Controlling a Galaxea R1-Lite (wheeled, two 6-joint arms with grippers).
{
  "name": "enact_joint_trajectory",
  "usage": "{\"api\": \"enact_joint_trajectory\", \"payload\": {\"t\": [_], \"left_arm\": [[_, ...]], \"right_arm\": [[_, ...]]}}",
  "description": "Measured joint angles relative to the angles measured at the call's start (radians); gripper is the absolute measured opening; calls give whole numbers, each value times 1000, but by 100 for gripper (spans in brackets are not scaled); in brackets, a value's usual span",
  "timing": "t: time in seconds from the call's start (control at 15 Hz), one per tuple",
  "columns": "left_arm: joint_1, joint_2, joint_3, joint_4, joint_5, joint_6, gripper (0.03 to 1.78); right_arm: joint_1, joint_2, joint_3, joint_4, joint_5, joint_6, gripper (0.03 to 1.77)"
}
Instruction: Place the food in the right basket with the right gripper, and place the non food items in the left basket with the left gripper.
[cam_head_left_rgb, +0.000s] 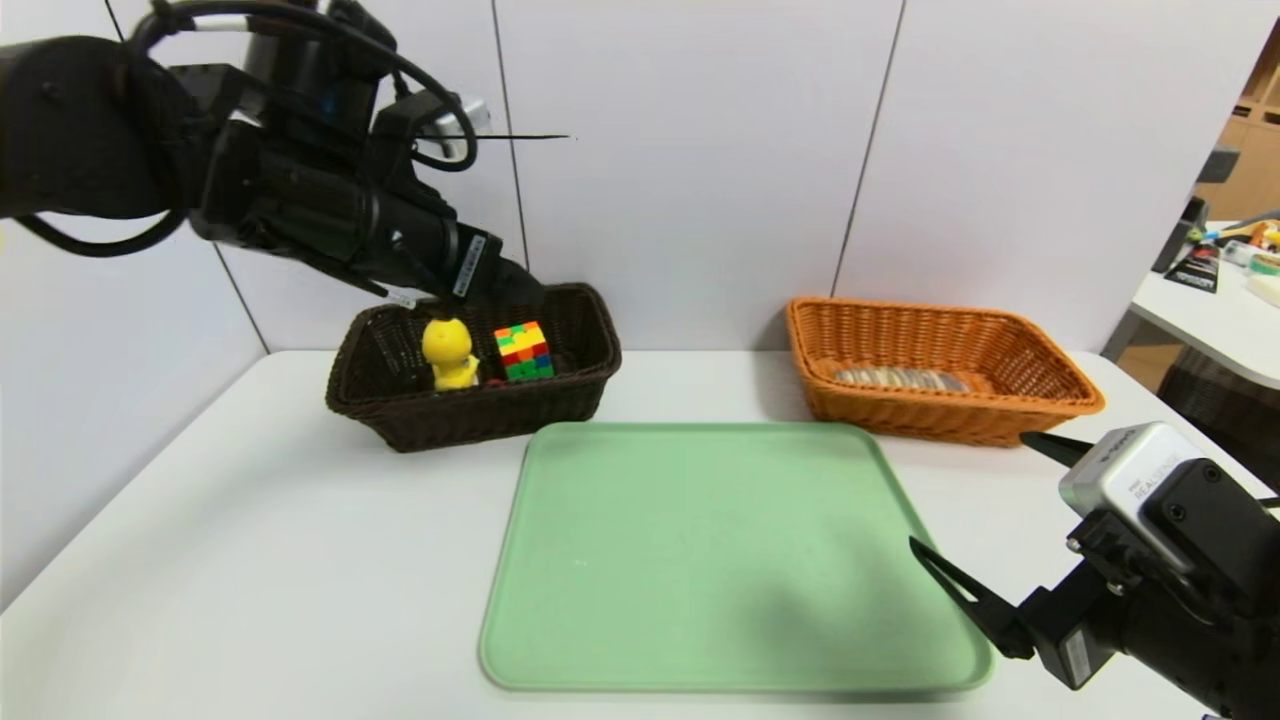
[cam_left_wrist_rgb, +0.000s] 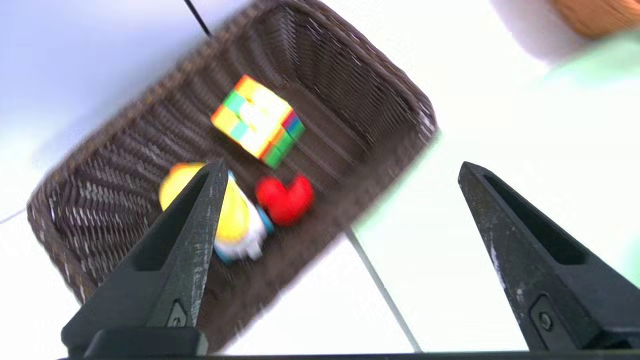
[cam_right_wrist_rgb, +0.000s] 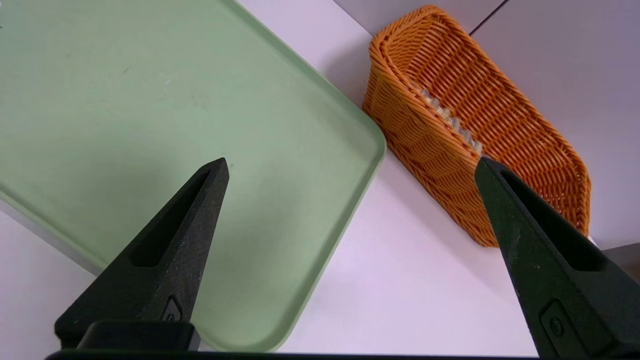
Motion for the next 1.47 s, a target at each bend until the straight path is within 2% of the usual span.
{"api": "enact_joint_trajectory", "payload": {"t": [0.27, 0.53, 0.87, 1.13, 1.47], "left_arm": [[-8, -235, 300, -93, 20, 3, 166], [-9, -471, 560, -202, 91, 4, 167], [-3, -696, 744, -214, 144, -39, 169], [70, -859, 862, -214, 147, -47, 169], [203, -1031, 992, -214, 136, -51, 169]], "right_arm": [[-44, 0, -14, -1, -1, 1, 169], [-109, -1, -28, -3, -2, 5, 169], [-251, -40, -22, -2, -3, 6, 169], [-376, -112, 7, 0, 0, 5, 169], [-480, -214, 47, 6, 3, 0, 169]]}}
